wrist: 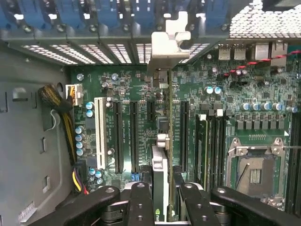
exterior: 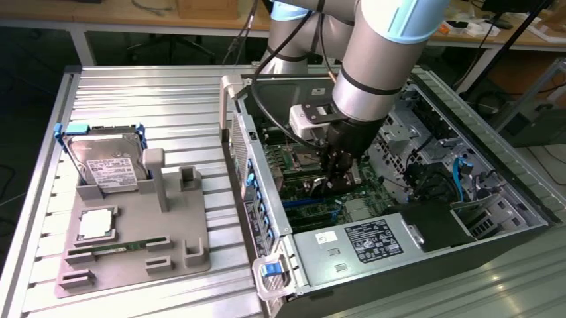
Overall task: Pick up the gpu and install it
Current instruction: 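Insert the gpu into the slot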
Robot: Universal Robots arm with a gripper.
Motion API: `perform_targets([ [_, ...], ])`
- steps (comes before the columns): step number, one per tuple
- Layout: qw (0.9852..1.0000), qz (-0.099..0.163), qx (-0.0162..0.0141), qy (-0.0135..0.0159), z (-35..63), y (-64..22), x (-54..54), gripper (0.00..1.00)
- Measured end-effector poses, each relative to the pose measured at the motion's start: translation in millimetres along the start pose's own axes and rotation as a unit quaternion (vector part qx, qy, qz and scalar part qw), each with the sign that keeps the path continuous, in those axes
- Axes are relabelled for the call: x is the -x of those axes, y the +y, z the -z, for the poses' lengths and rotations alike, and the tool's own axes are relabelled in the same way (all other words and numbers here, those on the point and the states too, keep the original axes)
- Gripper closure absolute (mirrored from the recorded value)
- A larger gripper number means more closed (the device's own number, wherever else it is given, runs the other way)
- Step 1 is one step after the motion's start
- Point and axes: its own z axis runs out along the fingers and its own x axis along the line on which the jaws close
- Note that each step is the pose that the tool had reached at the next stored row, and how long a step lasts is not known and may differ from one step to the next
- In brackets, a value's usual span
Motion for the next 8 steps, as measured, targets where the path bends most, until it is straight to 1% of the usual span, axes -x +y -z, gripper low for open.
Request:
perform_targets([
  [2, 1.0000, 0.005, 0.0000, -0.0002, 0.0, 0.0, 0.1, 0.73],
  [8, 1.0000, 0.005, 0.0001, -0.0002, -0.4, 0.9, 1.4, 0.73],
])
